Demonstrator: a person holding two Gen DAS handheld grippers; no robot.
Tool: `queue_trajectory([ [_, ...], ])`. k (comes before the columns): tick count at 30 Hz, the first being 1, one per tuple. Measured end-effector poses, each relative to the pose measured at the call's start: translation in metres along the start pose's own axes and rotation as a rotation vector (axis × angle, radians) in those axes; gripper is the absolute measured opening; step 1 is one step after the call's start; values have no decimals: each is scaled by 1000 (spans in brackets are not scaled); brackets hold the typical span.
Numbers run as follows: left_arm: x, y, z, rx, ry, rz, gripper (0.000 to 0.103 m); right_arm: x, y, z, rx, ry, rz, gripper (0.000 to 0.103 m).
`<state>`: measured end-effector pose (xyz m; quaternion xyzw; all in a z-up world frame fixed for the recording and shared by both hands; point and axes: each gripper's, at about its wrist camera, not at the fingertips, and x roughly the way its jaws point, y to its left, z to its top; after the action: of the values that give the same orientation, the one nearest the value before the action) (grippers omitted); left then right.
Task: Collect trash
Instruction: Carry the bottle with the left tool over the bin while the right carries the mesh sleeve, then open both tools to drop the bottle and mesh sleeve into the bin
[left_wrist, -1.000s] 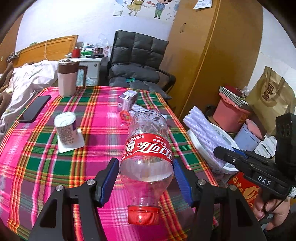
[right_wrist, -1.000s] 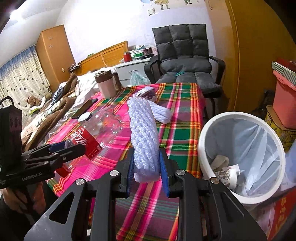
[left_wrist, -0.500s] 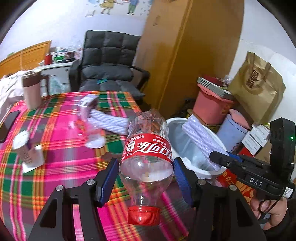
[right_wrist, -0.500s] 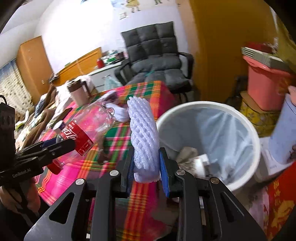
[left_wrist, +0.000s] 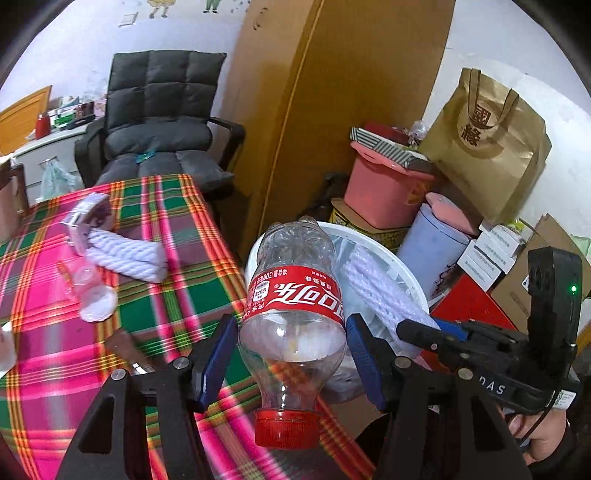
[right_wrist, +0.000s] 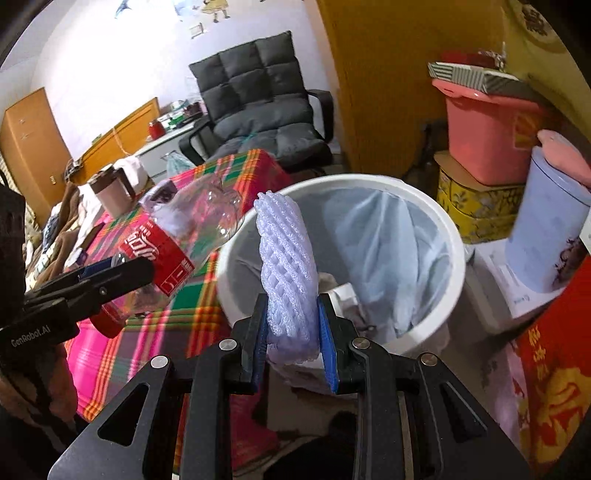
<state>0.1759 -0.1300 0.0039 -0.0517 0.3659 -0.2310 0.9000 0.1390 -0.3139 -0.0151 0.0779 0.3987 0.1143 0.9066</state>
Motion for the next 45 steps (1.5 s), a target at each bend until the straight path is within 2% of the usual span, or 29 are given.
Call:
queue_trajectory([
  [15, 42, -15, 13, 24, 52, -50, 61, 11, -16, 1, 31, 56, -34, 30],
  [17, 44, -17, 14, 25, 52, -55, 61, 12, -15, 2, 27, 56, -38, 32],
  [19, 45, -18, 14, 27, 49, -61, 61, 11, -15, 2, 28, 49, -34, 40],
  [21, 44, -18, 15, 27, 40, -62, 61, 10, -15, 2, 27, 42, -32, 50],
  [22, 42, -18, 15, 27, 32, -61, 61, 10, -15, 3, 27, 41, -32, 51],
  [34, 17, -11, 17, -5, -19, -62, 62, -4, -13, 3, 32, 0, -40, 51],
  [45, -15, -1, -2, -27, -36, -23, 61, -16, 12, 1, -15, -33, 12, 51],
])
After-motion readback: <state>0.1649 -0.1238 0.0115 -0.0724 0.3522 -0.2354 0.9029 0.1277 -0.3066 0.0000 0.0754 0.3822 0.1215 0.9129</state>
